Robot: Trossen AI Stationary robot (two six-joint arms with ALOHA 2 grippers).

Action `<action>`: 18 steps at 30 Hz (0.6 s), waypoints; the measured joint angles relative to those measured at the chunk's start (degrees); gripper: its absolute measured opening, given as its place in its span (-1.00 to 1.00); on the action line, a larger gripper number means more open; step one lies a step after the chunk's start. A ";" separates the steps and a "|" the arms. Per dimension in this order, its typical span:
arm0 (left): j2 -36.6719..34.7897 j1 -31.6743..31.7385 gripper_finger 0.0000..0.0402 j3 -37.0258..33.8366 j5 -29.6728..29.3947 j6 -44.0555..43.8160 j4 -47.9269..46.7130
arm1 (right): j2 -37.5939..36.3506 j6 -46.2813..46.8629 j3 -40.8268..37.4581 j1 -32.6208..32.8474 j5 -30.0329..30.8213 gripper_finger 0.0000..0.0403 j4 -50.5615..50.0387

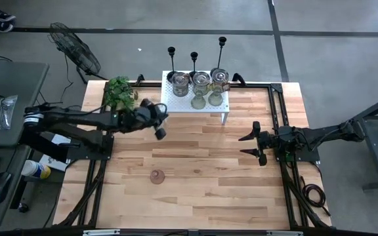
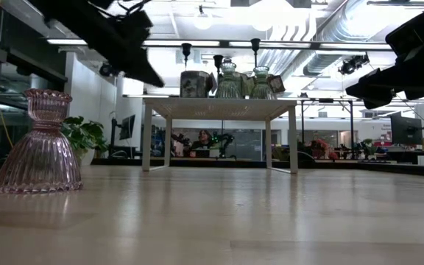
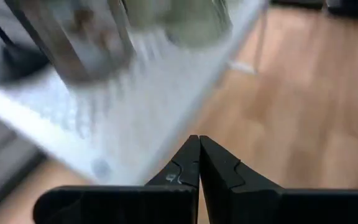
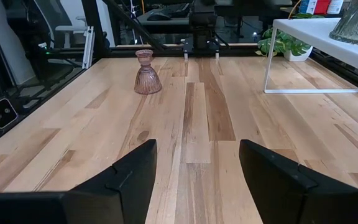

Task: Pick & Place candle stick holders
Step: Put the pink glass candle holder on the shelf

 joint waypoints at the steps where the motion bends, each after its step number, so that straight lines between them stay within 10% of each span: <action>1: -0.76 -1.32 -1.00 0.02 -0.07 -2.32 -2.83 | 0.01 0.00 0.01 0.00 0.00 0.10 0.00; 18: -6.00 -28.36 -1.00 -4.26 -11.02 -17.44 -15.51 | -0.01 0.00 0.02 -0.01 0.00 0.10 0.00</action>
